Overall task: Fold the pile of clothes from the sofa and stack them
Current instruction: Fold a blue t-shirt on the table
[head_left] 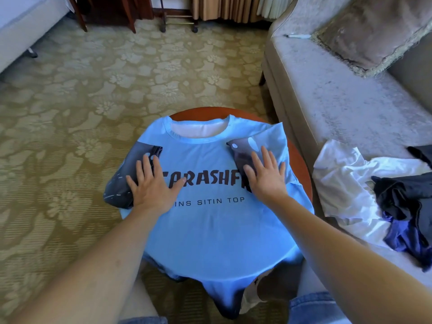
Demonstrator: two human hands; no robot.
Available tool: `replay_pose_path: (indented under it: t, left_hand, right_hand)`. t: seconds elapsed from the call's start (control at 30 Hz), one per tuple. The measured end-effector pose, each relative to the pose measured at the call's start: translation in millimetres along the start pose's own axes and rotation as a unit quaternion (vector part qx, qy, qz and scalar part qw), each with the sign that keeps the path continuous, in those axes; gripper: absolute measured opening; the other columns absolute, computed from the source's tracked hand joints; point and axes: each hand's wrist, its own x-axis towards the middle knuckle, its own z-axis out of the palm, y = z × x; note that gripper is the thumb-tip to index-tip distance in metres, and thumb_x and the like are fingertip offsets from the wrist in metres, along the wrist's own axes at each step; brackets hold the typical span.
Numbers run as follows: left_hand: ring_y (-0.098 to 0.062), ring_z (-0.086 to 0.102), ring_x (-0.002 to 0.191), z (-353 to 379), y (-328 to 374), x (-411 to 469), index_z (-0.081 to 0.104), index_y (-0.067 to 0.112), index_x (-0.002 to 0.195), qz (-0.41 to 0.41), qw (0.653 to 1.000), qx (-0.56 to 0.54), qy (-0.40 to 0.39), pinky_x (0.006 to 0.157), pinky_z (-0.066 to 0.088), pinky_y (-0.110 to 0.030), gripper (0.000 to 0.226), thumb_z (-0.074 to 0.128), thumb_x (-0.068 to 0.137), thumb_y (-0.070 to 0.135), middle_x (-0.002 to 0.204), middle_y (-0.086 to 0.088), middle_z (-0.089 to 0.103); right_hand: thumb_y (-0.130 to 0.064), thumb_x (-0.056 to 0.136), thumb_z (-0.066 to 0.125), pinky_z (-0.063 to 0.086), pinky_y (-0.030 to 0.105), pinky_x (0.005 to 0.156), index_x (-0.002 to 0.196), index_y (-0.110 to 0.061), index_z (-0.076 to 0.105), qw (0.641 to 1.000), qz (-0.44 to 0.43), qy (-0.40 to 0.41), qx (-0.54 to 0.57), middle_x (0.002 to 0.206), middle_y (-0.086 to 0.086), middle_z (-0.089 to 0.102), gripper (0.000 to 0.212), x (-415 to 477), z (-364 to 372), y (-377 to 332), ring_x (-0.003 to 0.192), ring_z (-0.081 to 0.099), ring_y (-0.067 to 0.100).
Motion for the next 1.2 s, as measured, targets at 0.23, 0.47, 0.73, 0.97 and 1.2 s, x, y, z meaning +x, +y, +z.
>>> replay_pose_path:
  t: [0.23, 0.47, 0.73, 0.97, 1.2]
  left_hand:
    - [-0.025, -0.013, 0.149, 2, 31, 41, 0.001, 0.017, 0.155, 0.008, 1.0, 0.006, -0.012, 0.116, -0.004, -0.06, 0.098, 0.015, 0.083, 0.082, 0.162, -0.004, -0.014]
    - [-0.025, -0.019, 0.147, -3, 59, 69, -0.004, 0.02, 0.155, 0.019, 0.998, 0.002, -0.062, 0.115, -0.007, -0.061, 0.101, 0.018, 0.081, 0.085, 0.161, -0.004, -0.021]
    - [-0.033, 0.014, 0.144, -23, 4, 34, 0.032, 0.02, 0.147, 0.002, 0.986, -0.125, 0.11, 0.116, 0.013, -0.054, 0.07, 0.058, 0.088, 0.049, 0.157, -0.01, 0.021]
    - [-0.034, 0.026, 0.143, -7, -66, -22, 0.007, 0.016, 0.155, -0.15, 0.927, -0.342, 0.024, 0.116, 0.024, -0.043, 0.113, 0.081, 0.074, 0.043, 0.157, -0.015, 0.023]
    - [-0.029, 0.045, 0.132, -25, -81, -57, 0.001, 0.025, 0.155, -0.144, 0.924, -0.351, -0.038, 0.105, 0.037, -0.037, 0.105, 0.074, 0.081, 0.036, 0.151, -0.003, 0.04]
  right_hand:
    - [-0.065, 0.095, 0.012, 0.001, 0.056, 0.116, 0.154, -0.033, 0.011, 0.991, 0.024, -0.066, -0.111, 0.163, -0.007, 0.0, 0.067, 44, 12, 19, 0.149, -0.004, 0.021]
    - [-0.065, 0.094, 0.017, -0.001, 0.059, 0.115, 0.153, -0.035, 0.014, 0.99, 0.065, -0.088, -0.093, 0.163, -0.008, 0.001, 0.066, 88, 0, 47, 0.149, -0.003, 0.019]
    - [-0.035, 0.093, 0.046, 0.023, 0.049, 0.111, 0.144, -0.012, 0.037, 0.979, 0.148, 0.114, 0.077, 0.151, 0.016, 0.032, 0.057, 24, -41, 66, 0.138, 0.031, 0.034]
    - [-0.066, 0.076, 0.053, 0.045, 0.046, 0.098, 0.144, -0.022, 0.027, 0.903, 0.299, 0.024, 0.309, 0.127, 0.01, 0.057, 0.085, -73, -13, 122, 0.118, 0.055, 0.036]
    - [-0.018, 0.094, 0.045, 0.038, 0.035, 0.097, 0.148, -0.019, 0.03, 0.905, 0.267, 0.049, 0.329, 0.133, 0.015, 0.054, 0.056, -100, -26, 119, 0.119, 0.052, 0.031]
